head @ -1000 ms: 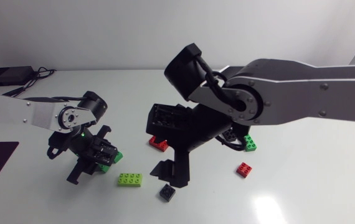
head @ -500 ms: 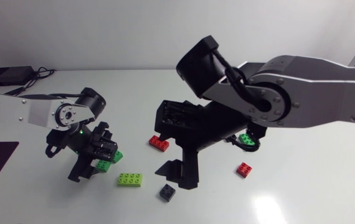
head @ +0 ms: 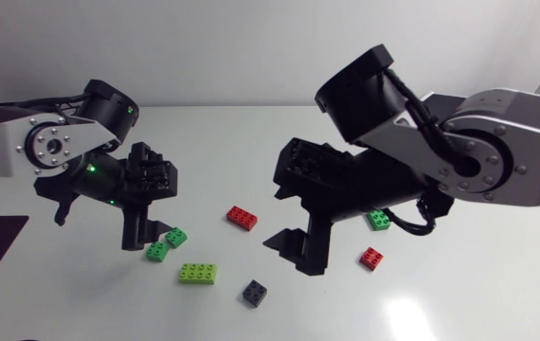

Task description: Separate the duplo bricks

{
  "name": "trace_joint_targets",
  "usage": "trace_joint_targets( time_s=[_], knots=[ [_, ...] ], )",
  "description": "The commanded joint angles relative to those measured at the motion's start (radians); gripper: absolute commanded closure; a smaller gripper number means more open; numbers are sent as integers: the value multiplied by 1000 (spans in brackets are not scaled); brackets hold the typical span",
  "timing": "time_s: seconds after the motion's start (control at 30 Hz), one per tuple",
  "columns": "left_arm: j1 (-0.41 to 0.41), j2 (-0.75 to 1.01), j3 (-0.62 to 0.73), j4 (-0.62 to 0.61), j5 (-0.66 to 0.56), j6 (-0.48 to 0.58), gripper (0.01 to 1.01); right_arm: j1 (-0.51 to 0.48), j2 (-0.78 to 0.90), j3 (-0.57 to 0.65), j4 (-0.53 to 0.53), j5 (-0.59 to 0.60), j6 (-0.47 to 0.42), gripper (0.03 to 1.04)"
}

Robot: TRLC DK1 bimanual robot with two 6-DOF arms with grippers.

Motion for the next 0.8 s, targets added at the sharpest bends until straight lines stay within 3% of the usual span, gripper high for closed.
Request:
trace_joint_targets(
  time_s=[0.0, 0.2, 0.37, 0.6, 0.77],
  knots=[
    [-28, -72, -7, -4, 16, -144, 66, -6, -26, -34, 14, 42, 59, 62],
    [-82, -172, -38, 2, 16, -442, 67, -28, -85, -49, -12, 140, 168, 62],
    [-106, -219, -56, -7, 15, -619, 72, -107, -154, -71, -69, 170, 261, 62],
    [-94, -258, -88, -24, 7, -751, 72, -203, -247, -131, -170, 168, 358, 62],
    [-59, -330, -111, -58, 6, -808, 72, -275, -327, -145, -246, 154, 370, 62]
  ],
)
